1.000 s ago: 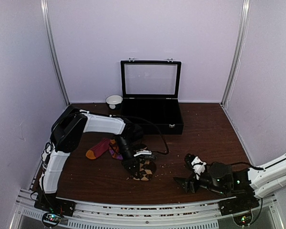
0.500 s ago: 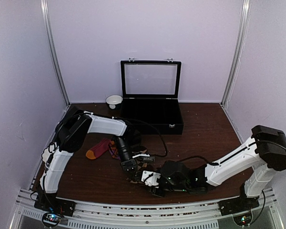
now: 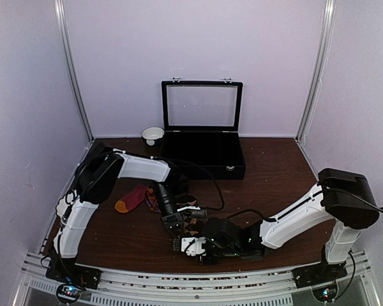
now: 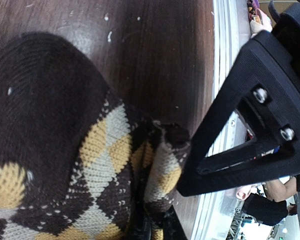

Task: Roll the socks
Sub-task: Roll the sock at the center of the board.

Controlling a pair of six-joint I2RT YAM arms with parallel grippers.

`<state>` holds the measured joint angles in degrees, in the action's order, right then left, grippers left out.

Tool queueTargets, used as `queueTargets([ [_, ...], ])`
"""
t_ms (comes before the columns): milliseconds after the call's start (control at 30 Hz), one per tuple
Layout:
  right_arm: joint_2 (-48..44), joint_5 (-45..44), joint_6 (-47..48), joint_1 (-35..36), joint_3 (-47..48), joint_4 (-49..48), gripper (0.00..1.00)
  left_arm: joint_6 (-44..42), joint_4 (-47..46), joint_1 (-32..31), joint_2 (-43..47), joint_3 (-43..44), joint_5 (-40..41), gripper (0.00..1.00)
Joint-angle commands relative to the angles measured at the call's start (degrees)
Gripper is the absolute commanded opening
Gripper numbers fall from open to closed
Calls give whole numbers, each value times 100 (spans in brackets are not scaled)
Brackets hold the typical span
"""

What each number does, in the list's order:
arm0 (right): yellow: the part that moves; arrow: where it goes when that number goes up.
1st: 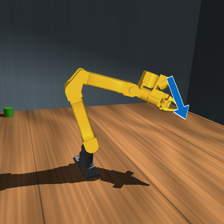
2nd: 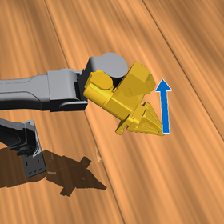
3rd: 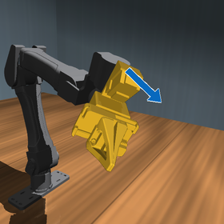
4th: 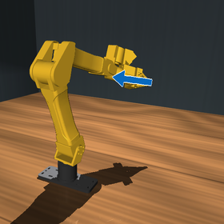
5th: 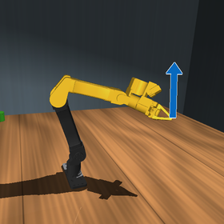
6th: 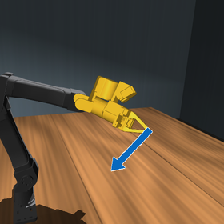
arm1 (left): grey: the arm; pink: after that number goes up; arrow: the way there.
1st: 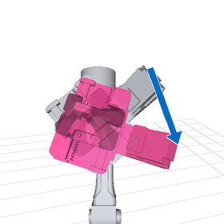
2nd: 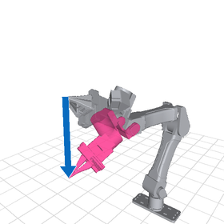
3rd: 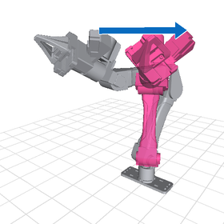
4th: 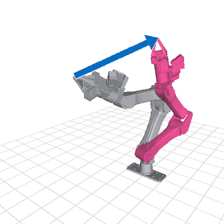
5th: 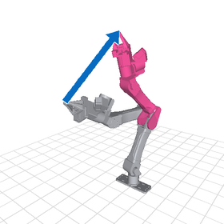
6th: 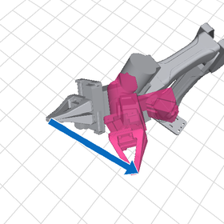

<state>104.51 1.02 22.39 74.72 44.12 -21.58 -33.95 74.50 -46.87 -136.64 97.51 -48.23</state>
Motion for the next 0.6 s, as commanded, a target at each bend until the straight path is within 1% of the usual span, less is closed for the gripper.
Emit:
queueTargets([
  [0, 105, -345, 200, -52, -6, 74, 36, -157, -278, -33, -389, -102, 870, 2],
  [200, -220, -496, 386, -43, -7, 189, 37, -123, -260, -33, -429, -56, 926, 3],
  [300, -330, -559, 483, -36, 48, 366, 40, -103, -243, -35, -439, -25, 955, 4],
  [367, -336, -657, 513, -53, 66, 433, 40, -146, -216, -35, -437, -7, 951, 6],
  [567, -116, -591, 530, -80, 166, 529, 38, -147, -221, -33, -438, 8, 955, 6],
])
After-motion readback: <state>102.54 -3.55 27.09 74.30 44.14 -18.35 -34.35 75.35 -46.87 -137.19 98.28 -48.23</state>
